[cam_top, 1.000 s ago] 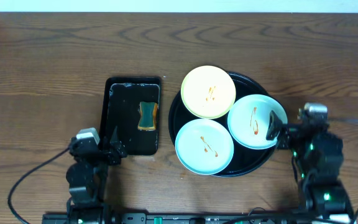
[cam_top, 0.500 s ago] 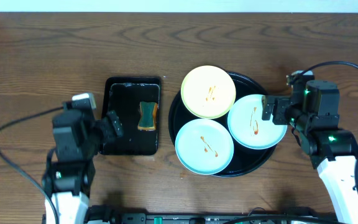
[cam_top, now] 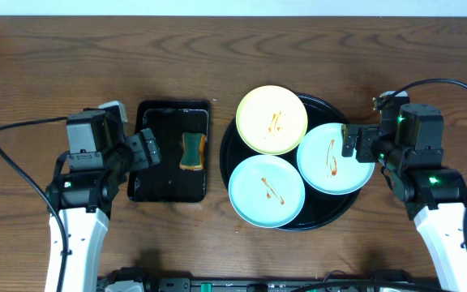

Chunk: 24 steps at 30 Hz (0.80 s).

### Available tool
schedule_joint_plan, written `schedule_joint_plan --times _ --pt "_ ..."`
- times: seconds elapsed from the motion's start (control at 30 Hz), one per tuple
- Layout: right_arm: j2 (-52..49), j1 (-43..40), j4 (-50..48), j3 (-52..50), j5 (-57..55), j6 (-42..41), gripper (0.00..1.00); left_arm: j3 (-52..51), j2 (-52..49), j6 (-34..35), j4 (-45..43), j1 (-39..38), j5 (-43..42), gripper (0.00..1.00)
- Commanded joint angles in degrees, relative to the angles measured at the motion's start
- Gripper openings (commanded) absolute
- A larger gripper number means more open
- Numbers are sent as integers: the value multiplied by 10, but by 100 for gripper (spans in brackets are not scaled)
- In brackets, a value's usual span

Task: Clean dirty plates on tray and stack at the side
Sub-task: 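Move the left gripper over the sponge in the black tray, then lower the left gripper and grasp the orange-green sponge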

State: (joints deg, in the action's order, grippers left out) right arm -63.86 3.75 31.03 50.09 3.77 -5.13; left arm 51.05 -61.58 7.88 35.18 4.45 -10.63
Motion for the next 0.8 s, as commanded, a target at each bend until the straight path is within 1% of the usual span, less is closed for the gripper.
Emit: schedule_joint_plan --times 0.0,0.1,0.2,0.33,0.47,0.53,0.77 --pt "2 -7 1 13 -11 9 99 14 -2 7 -34 2 -8 90" --pt "2 -7 0 13 -11 9 99 19 -9 10 -77 1 -7 89" --pt "2 -7 0 13 -11 9 99 46 -42 9 -76 -12 -1 89" --pt "2 -7 1 13 -11 9 99 82 -109 -9 -72 -57 18 88" --pt "2 -7 9 13 -11 9 99 93 -172 -10 -73 -115 83 87" --pt "2 -7 14 13 -12 9 99 92 -205 -10 -72 -138 101 85" --pt "2 -7 14 13 -12 9 99 92 -285 5 -72 -179 98 80"
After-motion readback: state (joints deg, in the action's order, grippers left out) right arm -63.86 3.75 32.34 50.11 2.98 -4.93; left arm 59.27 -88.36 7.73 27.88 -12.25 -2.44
